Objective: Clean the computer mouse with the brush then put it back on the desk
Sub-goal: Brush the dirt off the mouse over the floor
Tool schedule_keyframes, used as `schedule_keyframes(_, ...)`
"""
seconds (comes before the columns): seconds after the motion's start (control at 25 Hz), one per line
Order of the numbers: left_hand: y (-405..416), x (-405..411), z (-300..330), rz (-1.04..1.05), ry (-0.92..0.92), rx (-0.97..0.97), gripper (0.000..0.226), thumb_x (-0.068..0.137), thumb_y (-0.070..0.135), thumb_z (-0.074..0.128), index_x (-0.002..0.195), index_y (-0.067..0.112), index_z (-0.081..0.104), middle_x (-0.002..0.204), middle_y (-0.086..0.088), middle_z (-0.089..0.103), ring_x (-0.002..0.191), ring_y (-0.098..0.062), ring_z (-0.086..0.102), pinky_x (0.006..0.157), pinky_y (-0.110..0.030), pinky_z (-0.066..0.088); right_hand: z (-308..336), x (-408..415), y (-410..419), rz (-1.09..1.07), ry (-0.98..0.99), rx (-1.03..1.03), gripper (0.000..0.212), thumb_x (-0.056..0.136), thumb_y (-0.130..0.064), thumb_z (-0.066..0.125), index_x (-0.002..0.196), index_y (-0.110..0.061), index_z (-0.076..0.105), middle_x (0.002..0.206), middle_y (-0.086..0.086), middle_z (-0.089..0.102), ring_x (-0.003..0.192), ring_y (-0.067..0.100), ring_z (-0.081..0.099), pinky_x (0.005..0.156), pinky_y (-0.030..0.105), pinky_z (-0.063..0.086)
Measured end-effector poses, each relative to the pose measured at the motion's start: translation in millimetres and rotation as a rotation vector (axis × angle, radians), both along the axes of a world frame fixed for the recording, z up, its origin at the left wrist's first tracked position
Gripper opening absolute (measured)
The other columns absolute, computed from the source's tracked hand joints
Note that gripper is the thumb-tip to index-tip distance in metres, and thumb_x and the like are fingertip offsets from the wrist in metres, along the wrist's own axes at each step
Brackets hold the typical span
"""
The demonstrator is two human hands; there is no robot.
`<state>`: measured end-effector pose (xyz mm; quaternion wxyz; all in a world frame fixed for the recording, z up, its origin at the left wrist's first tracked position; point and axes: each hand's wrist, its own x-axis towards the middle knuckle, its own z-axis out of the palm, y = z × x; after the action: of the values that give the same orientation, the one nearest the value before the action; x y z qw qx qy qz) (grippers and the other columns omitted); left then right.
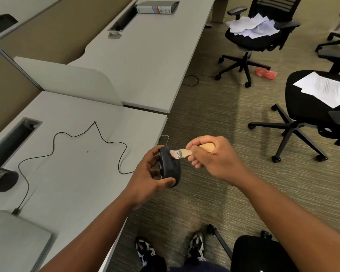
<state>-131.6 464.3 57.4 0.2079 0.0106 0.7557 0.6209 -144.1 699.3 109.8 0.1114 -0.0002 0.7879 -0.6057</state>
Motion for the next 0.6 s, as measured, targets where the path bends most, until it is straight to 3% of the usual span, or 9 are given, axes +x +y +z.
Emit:
schedule_keyframes(0.16, -6.3, -1.4, -2.0, -0.002, -0.009, -0.002, 0.095, 0.078, -0.001, 0.088, 0.142, 0.055, 0.045, 0.145, 0.014, 0.059, 0.119, -0.023, 0.069, 0.089, -0.036, 0.063, 3.0, 4.1, 8.7, 0.041, -0.001, 0.001, 0.016, 0.096, -0.008, 0.063, 0.093, -0.015, 0.077, 0.078, 0.011, 0.078, 0.069, 0.022, 0.074, 0.067, 0.037, 0.062)
schedule_keyframes(0.24, -6.2, -1.6, -0.7, -0.028, -0.012, -0.006, 0.095, 0.079, -0.001, 0.087, 0.141, 0.057, 0.045, 0.145, 0.015, 0.059, 0.119, -0.02, 0.069, 0.088, -0.034, 0.063, 8.5, -0.1, 13.4, 0.059, 0.044, -0.017, 0.005, 0.095, -0.017, 0.072, 0.096, -0.018, 0.077, 0.081, 0.013, 0.077, 0.072, 0.027, 0.072, 0.07, 0.043, 0.061)
schedule_keyframes(0.32, -4.7, -0.9, 1.5, -0.054, -0.013, -0.024, 0.096, 0.079, -0.002, 0.087, 0.138, 0.062, 0.045, 0.142, 0.02, 0.058, 0.117, -0.015, 0.07, 0.086, -0.03, 0.062, 14.3, -6.6, 16.6, 0.119, 0.05, -0.01, 0.012, 0.089, -0.029, 0.078, 0.098, -0.021, 0.078, 0.082, 0.013, 0.075, 0.073, 0.024, 0.069, 0.073, 0.049, 0.061)
schedule_keyframes(0.44, -3.0, 0.3, 3.9, -0.074, 0.005, -0.045, 0.097, 0.08, -0.003, 0.086, 0.135, 0.066, 0.045, 0.138, 0.024, 0.058, 0.113, -0.004, 0.07, 0.082, -0.026, 0.061, 16.7, -15.7, 17.9, 0.198, 0.055, 0.083, 0.006, 0.091, -0.02, 0.077, 0.096, -0.021, 0.08, 0.081, 0.015, 0.074, 0.071, 0.019, 0.066, 0.076, 0.048, 0.06)
schedule_keyframes(0.6, -5.3, -1.1, 4.5, -0.078, 0.011, -0.065, 0.099, 0.079, -0.002, 0.087, 0.137, 0.066, 0.043, 0.146, 0.017, 0.057, 0.119, -0.017, 0.067, 0.089, -0.03, 0.062, 13.1, -21.4, 28.3, 0.213, 0.031, 0.225, 0.01, 0.092, -0.016, 0.076, 0.091, -0.025, 0.081, 0.079, 0.01, 0.076, 0.075, 0.026, 0.071, 0.08, 0.052, 0.061)
